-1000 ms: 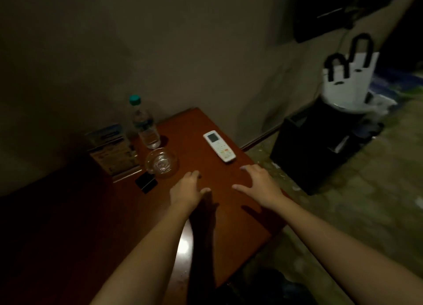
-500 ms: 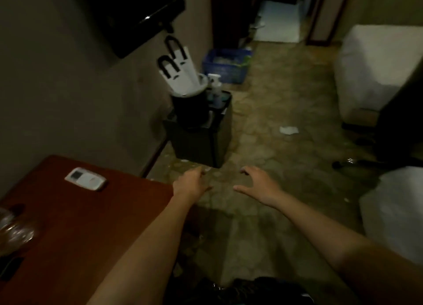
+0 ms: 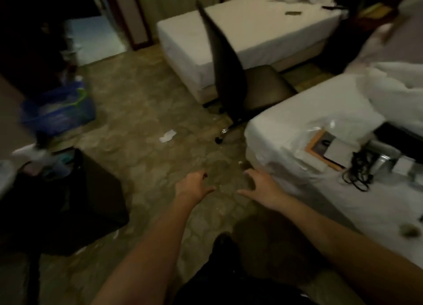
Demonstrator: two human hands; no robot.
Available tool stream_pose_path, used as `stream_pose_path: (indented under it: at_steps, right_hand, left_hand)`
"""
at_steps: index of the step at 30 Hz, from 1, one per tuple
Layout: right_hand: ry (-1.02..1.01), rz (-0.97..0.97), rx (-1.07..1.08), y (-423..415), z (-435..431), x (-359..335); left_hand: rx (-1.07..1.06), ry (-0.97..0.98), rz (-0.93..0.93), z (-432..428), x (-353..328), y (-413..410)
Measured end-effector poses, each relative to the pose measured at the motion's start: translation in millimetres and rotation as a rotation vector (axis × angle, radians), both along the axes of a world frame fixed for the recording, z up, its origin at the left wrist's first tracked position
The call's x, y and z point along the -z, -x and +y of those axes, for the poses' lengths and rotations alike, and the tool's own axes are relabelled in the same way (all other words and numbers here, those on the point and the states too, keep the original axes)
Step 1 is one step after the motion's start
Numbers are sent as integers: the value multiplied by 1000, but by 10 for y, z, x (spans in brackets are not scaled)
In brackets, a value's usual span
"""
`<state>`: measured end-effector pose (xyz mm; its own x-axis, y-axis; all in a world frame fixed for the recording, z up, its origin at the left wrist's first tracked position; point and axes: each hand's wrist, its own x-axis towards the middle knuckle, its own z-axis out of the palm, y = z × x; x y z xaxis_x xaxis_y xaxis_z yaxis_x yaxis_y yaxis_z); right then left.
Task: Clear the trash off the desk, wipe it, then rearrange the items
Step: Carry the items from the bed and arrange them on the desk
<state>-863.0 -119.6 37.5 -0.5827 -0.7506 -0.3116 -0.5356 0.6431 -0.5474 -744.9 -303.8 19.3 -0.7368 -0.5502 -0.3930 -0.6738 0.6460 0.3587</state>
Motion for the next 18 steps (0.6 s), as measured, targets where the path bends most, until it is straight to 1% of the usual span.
stream_pose_path:
  at_steps: [5,9,13,18]
  right_hand:
    - [-14,13,284,579,277,83]
    - [-25,6,564,837,631,125]
    - [-22,-8,821,905,1048,199]
    - [-38,-88,1060,1026,1573,364]
  left_hand:
    - [311,38,29,-88,83,1267]
    - [549,16,52,136,120,2072]
    - [749,-28,39,554,216,2599]
    - [993,-25,-34,1195,416,3122]
